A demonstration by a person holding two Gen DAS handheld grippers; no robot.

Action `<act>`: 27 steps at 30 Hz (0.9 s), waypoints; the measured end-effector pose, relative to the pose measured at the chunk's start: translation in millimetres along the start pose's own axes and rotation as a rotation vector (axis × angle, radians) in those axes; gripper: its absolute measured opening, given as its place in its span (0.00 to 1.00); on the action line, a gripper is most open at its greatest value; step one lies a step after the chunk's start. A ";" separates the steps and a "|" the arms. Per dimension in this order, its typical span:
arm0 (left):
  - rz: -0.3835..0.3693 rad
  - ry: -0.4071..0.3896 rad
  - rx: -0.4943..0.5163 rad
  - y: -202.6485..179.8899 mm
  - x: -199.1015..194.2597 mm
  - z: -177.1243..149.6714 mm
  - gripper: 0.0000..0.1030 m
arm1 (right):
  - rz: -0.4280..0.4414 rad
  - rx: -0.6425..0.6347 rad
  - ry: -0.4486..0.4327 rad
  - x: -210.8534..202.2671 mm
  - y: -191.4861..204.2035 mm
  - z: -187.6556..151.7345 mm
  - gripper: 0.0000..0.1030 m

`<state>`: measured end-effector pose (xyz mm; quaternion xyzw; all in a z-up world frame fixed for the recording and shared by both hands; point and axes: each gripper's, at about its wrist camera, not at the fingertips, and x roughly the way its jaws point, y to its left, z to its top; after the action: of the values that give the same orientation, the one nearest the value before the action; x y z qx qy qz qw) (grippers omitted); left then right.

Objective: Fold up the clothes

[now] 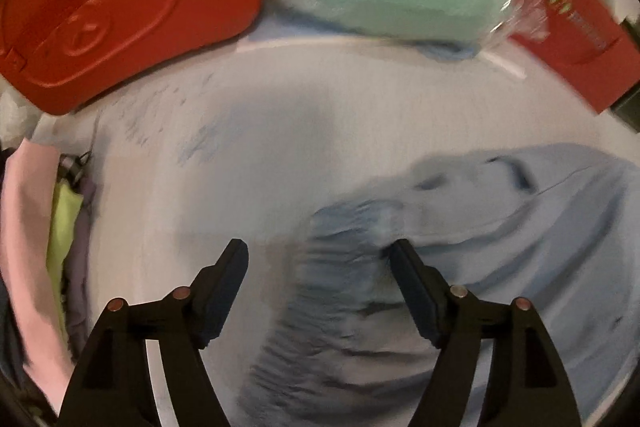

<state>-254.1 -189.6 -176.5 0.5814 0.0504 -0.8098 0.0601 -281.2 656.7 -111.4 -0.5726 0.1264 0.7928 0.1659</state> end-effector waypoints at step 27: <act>-0.100 -0.253 -0.018 38.8 -125.6 -49.3 0.36 | 0.266 0.018 -0.196 -197.1 -68.6 -135.7 0.09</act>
<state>-162.2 -215.7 -73.7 0.4709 0.0787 -0.8782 0.0309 -78.7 643.1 32.7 -0.4691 0.1912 0.8588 0.0762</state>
